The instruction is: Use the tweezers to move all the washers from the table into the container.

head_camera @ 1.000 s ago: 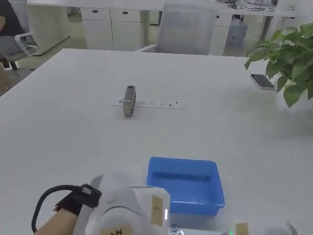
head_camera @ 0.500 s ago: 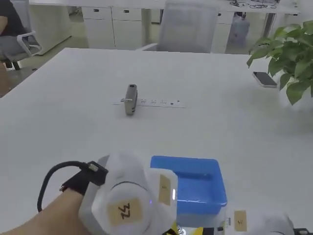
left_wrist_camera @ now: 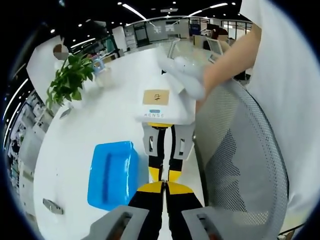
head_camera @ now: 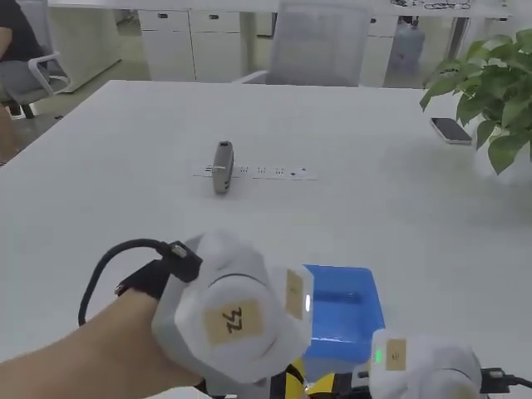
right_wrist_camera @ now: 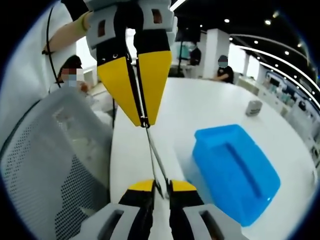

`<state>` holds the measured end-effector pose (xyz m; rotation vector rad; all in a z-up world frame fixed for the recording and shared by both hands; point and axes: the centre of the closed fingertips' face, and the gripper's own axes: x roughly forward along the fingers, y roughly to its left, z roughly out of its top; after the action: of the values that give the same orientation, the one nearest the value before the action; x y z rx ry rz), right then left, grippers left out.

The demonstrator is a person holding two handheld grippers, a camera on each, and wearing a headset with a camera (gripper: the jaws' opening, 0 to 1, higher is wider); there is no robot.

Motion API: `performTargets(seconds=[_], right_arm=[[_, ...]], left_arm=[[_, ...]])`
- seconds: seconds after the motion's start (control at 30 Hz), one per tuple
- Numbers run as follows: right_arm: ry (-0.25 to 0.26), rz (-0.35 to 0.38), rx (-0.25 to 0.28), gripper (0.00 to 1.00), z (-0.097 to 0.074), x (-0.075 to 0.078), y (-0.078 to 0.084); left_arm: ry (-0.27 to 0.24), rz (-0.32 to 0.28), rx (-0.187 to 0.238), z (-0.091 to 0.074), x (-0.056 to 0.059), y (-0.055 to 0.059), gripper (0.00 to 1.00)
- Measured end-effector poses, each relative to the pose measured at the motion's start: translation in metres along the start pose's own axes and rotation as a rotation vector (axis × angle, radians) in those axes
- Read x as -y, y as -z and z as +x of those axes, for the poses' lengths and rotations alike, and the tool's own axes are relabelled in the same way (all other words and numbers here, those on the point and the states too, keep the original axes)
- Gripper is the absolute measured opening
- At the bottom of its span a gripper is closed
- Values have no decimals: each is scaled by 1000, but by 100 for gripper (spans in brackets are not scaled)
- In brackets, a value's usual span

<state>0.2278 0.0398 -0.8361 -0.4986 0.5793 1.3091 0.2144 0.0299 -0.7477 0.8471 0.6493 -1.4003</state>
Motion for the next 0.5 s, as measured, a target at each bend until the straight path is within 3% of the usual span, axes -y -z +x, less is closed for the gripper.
performTargets(seconds=[0.2, 0.5], right_arm=[[12, -1, 12, 6, -1, 3, -3], [-11, 30, 9, 7, 2, 2, -2]], left_arm=[[0, 8, -1, -2, -6, -5, 0], [18, 3, -12, 0, -6, -5, 0]])
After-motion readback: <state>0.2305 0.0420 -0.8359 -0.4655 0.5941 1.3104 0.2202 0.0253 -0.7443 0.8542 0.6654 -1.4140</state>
